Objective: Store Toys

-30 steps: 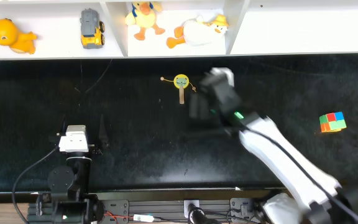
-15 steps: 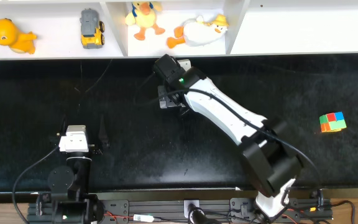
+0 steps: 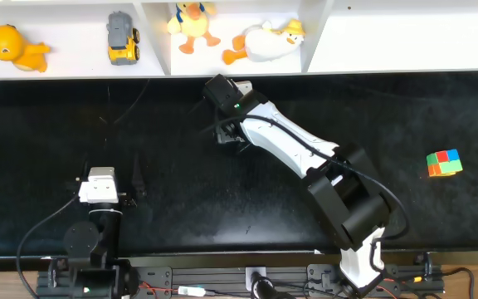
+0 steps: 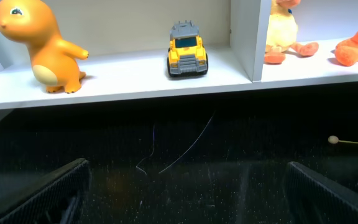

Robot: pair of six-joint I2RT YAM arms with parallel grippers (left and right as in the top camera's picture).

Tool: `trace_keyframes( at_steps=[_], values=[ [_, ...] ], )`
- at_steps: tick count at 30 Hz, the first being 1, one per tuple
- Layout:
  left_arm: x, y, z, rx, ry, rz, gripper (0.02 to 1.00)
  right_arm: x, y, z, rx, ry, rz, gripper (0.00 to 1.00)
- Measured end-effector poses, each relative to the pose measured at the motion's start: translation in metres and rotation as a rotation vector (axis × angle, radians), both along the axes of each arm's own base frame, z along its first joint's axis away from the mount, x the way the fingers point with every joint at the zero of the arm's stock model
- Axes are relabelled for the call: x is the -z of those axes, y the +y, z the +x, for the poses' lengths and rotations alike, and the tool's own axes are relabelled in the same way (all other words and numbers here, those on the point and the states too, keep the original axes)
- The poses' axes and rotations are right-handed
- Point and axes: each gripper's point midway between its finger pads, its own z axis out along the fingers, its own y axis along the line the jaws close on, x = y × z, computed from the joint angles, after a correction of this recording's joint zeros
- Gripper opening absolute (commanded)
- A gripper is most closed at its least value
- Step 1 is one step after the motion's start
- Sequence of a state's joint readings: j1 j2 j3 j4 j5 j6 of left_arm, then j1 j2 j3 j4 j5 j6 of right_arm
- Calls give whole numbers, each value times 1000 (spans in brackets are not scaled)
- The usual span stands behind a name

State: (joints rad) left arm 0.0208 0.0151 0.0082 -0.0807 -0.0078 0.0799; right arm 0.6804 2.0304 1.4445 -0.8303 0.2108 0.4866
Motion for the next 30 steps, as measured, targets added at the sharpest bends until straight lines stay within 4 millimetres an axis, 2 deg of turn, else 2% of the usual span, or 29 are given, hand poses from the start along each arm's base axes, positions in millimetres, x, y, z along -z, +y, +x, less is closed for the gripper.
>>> trace_keyframes(
  at_steps=[3, 8, 12, 14, 17, 19, 22, 26, 30],
  values=[
    [0, 0, 0, 0, 0, 0, 998, 0, -1, 1, 4, -5, -7, 373],
    [0, 0, 0, 0, 0, 0, 998, 0, -1, 1, 1, -5, -8, 156],
    [0, 0, 0, 0, 0, 0, 998, 1, -2, -1, 5, 7, -7, 132],
    [0, 0, 0, 0, 0, 0, 998, -1, -5, -4, 8, 18, -11, 141],
    [0, 0, 0, 0, 0, 0, 998, -8, -16, -7, 26, 20, -2, 93],
    [0, 0, 0, 0, 0, 0, 998, -17, -33, -12, 51, 8, 10, 91],
    [0, 0, 0, 0, 0, 0, 998, -36, -71, -22, 117, -46, 44, 95],
    [0, 0, 0, 0, 0, 0, 998, -67, -132, -40, 240, -159, 87, 64],
    [0, 0, 0, 0, 0, 0, 998, -94, -190, -61, 366, -299, 88, 80]
  ],
)
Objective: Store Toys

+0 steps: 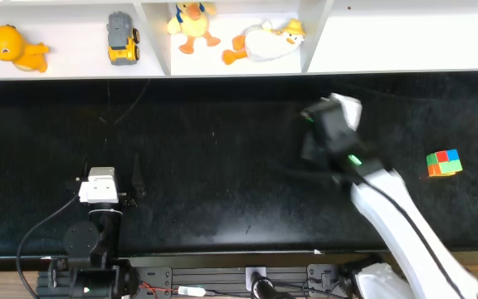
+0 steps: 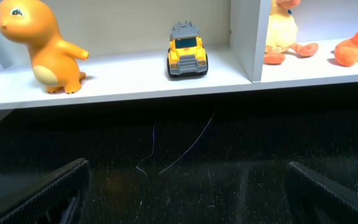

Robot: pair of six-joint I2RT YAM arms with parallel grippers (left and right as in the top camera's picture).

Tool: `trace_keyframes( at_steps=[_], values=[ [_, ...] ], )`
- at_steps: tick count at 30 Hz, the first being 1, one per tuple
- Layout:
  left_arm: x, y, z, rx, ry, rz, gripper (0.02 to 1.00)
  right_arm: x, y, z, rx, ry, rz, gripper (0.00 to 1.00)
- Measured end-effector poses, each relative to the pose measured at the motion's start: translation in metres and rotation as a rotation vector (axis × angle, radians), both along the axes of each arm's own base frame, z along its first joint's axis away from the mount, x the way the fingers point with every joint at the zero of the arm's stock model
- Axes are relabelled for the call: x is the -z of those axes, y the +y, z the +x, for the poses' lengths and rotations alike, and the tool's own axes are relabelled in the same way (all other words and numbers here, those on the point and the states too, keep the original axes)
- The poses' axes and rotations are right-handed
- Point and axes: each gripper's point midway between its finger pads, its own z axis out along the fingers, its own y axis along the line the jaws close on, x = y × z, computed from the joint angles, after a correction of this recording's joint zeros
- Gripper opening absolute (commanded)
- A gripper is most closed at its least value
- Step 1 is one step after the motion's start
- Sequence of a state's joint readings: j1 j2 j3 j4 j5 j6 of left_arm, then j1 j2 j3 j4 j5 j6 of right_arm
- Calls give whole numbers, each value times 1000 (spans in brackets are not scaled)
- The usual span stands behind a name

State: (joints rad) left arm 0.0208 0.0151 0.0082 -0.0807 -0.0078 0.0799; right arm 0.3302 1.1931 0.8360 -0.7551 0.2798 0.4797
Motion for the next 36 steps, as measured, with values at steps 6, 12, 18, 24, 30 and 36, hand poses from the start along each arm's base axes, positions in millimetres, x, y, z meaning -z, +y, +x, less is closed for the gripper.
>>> trace_keyframes(
  at_steps=[6, 12, 18, 24, 30, 36],
  values=[
    [0, 0, 0, 0, 0, 0, 998, -32, -49, 14, 64, -164, -64, 95],
    [0, 0, 0, 0, 0, 0, 998, -30, -73, 52, 48, -167, -157, 73],
    [0, 0, 0, 0, -1, 0, 998, -31, -66, 116, -35, -131, -218, 77],
    [0, 0, 0, 0, 0, 0, 998, -44, -60, 180, -70, -179, -247, 84],
    [0, 0, 0, 0, 0, 0, 998, -21, -51, 212, -108, -159, -226, 117],
    [0, 0, 0, 0, 0, 0, 998, -7, -41, 224, -144, -164, -190, 169]
  ],
)
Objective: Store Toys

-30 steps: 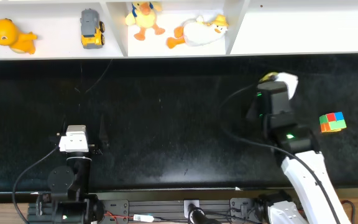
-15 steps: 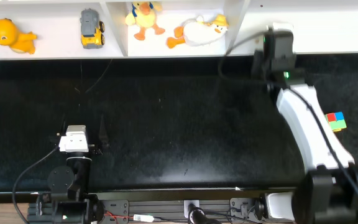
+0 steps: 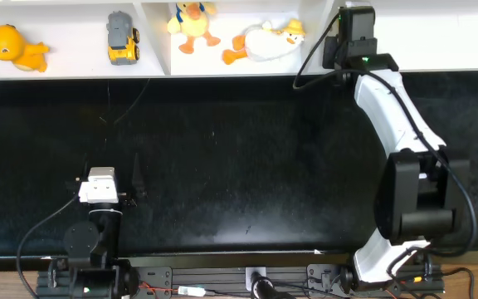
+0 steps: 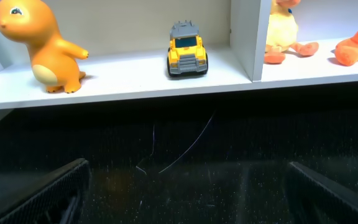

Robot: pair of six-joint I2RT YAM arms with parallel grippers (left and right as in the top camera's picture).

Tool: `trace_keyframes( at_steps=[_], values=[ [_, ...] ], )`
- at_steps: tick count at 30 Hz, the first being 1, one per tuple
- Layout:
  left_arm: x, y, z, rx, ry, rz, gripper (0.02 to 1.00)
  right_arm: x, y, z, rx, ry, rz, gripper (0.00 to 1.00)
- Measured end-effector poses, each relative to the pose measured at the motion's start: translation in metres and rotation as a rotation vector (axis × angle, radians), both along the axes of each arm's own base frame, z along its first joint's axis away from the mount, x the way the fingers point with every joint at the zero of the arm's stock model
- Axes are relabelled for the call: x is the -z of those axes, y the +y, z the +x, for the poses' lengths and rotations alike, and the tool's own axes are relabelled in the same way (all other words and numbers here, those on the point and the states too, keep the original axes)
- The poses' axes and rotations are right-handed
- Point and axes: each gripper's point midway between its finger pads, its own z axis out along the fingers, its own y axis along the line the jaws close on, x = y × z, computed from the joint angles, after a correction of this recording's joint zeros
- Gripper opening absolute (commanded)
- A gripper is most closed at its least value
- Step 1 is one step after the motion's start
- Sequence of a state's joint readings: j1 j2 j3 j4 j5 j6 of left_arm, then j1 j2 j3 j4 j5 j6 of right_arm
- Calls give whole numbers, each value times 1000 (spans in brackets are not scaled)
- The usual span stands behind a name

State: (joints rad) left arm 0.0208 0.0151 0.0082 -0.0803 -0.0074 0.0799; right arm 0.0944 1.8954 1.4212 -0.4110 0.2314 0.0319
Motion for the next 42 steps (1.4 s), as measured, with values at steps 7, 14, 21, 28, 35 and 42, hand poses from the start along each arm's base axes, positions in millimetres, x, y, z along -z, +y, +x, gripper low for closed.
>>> trace_keyframes(
  at_steps=[7, 14, 21, 28, 35, 42],
  values=[
    [0, 0, 0, 0, 0, 0, 998, 1, 3, 0, -2, 2, 23, 297],
    [0, 0, 0, 0, 0, 0, 998, 7, 9, -6, -18, 35, 59, 443],
    [0, 0, 0, 0, 0, 0, 998, -11, 9, -45, -22, 56, 76, 606],
    [0, 0, 0, 0, 0, 0, 998, -40, -1, -157, -25, -5, 80, 882],
    [0, 0, 0, 0, 0, 0, 998, -21, -31, -254, 84, 108, 26, 996],
    [0, 0, 0, 0, 0, 0, 998, -25, -41, -279, 122, 135, 3, 998]
  ],
)
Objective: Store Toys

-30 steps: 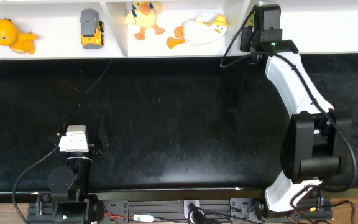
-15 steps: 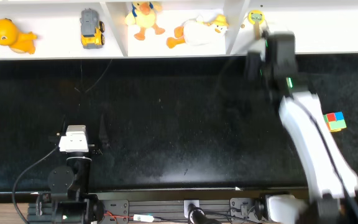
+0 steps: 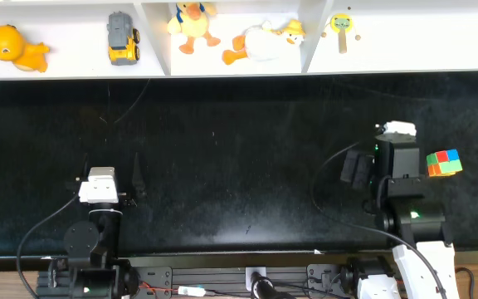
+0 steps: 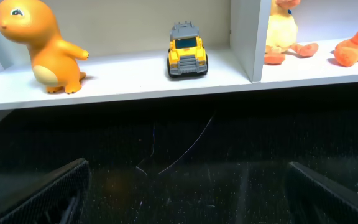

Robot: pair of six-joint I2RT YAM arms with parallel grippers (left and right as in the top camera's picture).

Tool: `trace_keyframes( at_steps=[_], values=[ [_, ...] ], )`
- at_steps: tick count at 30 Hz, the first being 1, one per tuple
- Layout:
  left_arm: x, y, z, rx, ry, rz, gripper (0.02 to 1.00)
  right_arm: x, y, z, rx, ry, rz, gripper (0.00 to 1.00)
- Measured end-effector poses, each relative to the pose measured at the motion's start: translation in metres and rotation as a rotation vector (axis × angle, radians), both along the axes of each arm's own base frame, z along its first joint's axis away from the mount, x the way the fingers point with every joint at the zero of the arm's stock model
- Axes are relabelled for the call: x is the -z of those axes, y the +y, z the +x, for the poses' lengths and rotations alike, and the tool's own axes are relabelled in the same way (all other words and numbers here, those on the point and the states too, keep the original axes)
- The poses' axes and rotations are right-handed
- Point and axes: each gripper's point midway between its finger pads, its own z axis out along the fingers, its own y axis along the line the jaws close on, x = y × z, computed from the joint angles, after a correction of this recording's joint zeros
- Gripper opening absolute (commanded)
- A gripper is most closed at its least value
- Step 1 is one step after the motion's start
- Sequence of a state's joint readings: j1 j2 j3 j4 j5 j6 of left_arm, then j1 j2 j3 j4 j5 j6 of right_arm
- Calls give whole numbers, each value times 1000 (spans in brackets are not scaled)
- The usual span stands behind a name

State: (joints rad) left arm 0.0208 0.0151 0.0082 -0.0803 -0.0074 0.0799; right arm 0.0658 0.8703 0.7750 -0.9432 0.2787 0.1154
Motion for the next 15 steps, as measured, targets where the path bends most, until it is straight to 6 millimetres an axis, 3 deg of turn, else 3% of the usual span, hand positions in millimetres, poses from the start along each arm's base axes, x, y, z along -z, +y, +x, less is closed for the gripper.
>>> trace_keyframes(
  at_steps=[7, 12, 15],
  values=[
    [0, 0, 0, 0, 0, 0, 996, 0, 0, 1, 3, -1, 2, 996],
    [0, 0, 0, 0, 0, 0, 998, -6, 7, 16, -36, -54, 27, 996],
    [0, 0, 0, 0, 0, 0, 998, 1, 0, 17, -88, -5, -30, 996]
  ],
)
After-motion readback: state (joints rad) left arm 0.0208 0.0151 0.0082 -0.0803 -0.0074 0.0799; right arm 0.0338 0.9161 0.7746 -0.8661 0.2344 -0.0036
